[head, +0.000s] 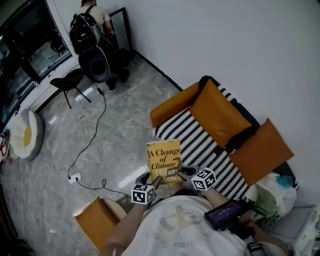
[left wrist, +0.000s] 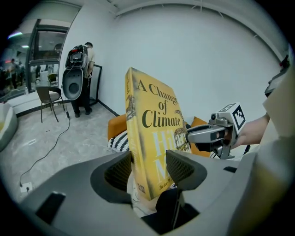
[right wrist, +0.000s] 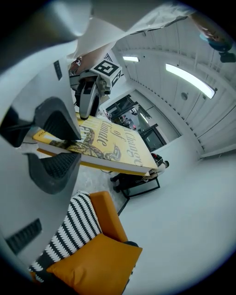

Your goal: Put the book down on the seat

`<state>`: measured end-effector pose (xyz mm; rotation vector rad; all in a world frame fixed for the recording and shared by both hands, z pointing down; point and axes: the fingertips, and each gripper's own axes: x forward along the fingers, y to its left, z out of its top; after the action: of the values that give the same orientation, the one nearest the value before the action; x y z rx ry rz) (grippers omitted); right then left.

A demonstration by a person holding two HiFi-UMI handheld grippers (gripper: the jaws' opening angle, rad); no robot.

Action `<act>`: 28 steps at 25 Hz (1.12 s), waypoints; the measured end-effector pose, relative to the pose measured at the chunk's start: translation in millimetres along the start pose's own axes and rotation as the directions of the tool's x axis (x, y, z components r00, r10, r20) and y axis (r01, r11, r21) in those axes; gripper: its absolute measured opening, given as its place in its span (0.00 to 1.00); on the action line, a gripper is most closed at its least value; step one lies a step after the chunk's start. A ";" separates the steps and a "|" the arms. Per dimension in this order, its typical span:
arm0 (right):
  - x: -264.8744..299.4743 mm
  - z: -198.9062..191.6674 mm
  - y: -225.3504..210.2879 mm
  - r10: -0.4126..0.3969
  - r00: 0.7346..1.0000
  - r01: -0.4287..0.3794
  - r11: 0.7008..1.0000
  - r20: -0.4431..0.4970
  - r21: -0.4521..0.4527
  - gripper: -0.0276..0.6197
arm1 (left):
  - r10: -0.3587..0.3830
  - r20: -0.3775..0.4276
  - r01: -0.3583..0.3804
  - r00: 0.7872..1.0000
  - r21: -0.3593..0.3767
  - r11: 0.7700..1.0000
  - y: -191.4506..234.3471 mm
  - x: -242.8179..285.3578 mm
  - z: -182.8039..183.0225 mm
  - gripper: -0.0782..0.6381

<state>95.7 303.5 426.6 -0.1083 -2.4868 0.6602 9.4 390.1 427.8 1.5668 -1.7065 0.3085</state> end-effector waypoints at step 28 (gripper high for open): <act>23.7 98.9 -178.8 -0.024 0.999 0.019 0.993 0.042 0.113 0.19 | -0.035 -0.131 0.044 0.991 0.068 0.997 28.5 157.6 146.8 0.45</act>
<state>33.7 109.1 452.6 -0.0243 -2.4820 0.8002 -61.5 185.6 446.0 1.5945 -1.5783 0.4454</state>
